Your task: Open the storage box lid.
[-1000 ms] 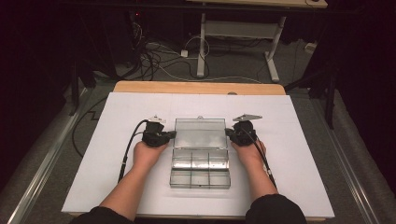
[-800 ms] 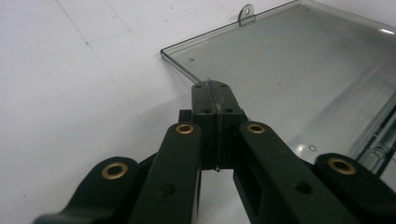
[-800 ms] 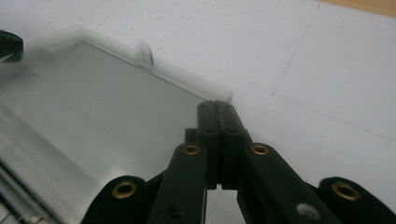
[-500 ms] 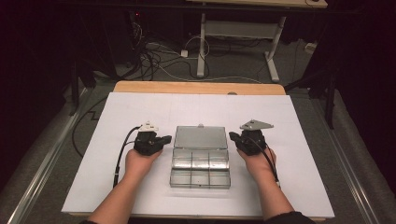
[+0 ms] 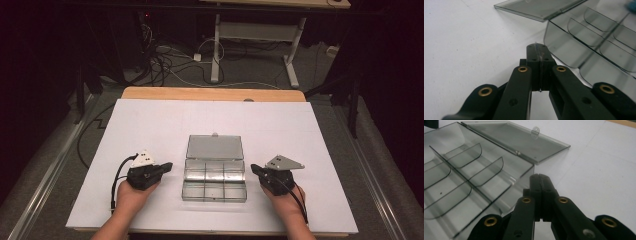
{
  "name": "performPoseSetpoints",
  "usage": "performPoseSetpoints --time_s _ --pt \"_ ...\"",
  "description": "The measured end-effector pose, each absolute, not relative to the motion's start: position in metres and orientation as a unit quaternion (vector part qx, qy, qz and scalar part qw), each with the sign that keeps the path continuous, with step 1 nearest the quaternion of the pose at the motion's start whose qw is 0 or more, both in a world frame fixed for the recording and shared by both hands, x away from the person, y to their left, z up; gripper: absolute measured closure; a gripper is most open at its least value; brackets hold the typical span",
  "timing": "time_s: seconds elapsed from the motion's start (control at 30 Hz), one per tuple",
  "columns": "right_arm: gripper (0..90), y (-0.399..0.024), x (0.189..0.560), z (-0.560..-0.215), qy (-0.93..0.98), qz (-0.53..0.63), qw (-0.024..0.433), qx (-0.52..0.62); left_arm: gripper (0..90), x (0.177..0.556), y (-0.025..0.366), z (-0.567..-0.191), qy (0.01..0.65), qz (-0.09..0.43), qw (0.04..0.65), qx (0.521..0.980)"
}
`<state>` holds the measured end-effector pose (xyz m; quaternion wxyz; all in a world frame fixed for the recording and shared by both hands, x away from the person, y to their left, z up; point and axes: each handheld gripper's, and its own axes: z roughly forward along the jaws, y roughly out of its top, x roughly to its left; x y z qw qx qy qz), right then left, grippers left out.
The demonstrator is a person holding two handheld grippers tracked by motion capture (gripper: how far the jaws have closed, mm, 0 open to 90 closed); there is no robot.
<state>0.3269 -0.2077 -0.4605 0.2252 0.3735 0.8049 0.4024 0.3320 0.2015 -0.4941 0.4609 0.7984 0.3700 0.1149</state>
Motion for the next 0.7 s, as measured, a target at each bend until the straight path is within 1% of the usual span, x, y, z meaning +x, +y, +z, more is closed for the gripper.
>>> performPoseSetpoints --time_s 0.1,0.13,0.23,0.27,0.3,0.37,0.47,0.67,0.7 --pt "90.0 -0.213 0.317 -0.464 0.802 0.412 0.224 0.369 87.2 0.316 0.204 -0.492 0.360 0.110 0.473 0.797" --pt "89.2 -0.215 0.314 -0.465 0.802 0.413 0.224 0.368 84.2 0.312 0.204 -0.492 0.357 0.109 0.476 0.796" --pt "84.4 -0.218 0.307 -0.466 0.802 0.414 0.225 0.367 83.3 0.301 0.205 -0.493 0.347 0.116 0.471 0.803" --pt "82.5 -0.219 0.306 -0.467 0.802 0.415 0.224 0.365 79.9 0.299 0.205 -0.494 0.343 0.121 0.467 0.806" --pt "80.8 -0.220 0.305 -0.468 0.804 0.414 0.228 0.362 79.3 0.298 0.206 -0.494 0.342 0.125 0.463 0.808" --pt "77.1 -0.222 0.303 -0.468 0.805 0.414 0.231 0.357 72.7 0.298 0.207 -0.495 0.343 0.133 0.455 0.811" --pt "70.1 -0.225 0.302 -0.466 0.803 0.418 0.223 0.361 60.1 0.300 0.210 -0.497 0.347 0.129 0.452 0.811" --pt "52.6 -0.231 0.297 -0.464 0.802 0.430 0.215 0.355 35.7 0.301 0.214 -0.500 0.352 0.130 0.454 0.808" --pt "49.3 -0.232 0.296 -0.464 0.802 0.432 0.214 0.353 33.7 0.300 0.215 -0.500 0.352 0.132 0.454 0.808"
